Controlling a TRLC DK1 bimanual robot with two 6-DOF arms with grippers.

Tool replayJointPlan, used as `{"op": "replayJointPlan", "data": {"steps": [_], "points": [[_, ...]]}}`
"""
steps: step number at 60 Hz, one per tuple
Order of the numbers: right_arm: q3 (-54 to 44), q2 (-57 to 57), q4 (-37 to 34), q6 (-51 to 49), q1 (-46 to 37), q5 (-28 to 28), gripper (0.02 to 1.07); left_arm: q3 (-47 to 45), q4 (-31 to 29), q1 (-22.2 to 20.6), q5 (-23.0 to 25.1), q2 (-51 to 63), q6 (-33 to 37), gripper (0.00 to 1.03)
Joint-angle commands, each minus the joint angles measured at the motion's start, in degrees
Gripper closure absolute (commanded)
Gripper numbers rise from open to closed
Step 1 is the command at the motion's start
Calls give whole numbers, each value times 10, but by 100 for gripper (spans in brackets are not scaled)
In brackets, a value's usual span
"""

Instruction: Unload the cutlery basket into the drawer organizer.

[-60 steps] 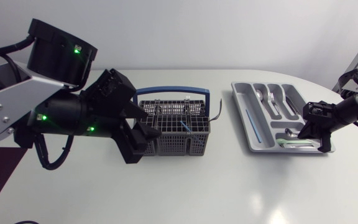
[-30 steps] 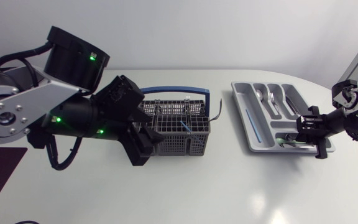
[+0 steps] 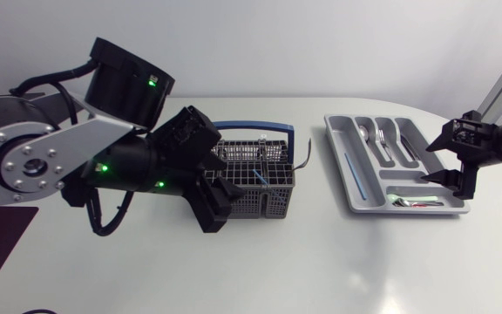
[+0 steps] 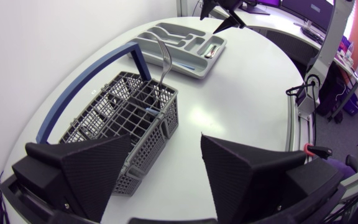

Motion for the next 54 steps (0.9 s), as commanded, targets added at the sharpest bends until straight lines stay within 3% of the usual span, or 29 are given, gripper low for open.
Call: {"op": "replayJointPlan", "data": {"steps": [1,9,19,34,54], "points": [[-14,-48,-29,63,25,-26,12,11,18,-11,0,17,-10,7],[-65,-120,-35,130,58,-70,12,-17,69,-10,21,23,-5,7],[-145,-207,-30,195,105,-106,12,-36,124,21,62,51,20,7],[-268,-335,17,301,211,-106,12,-54,194,71,90,95,59,7],[-354,-358,136,439,315,-98,12,-53,238,70,101,131,68,7]]}}
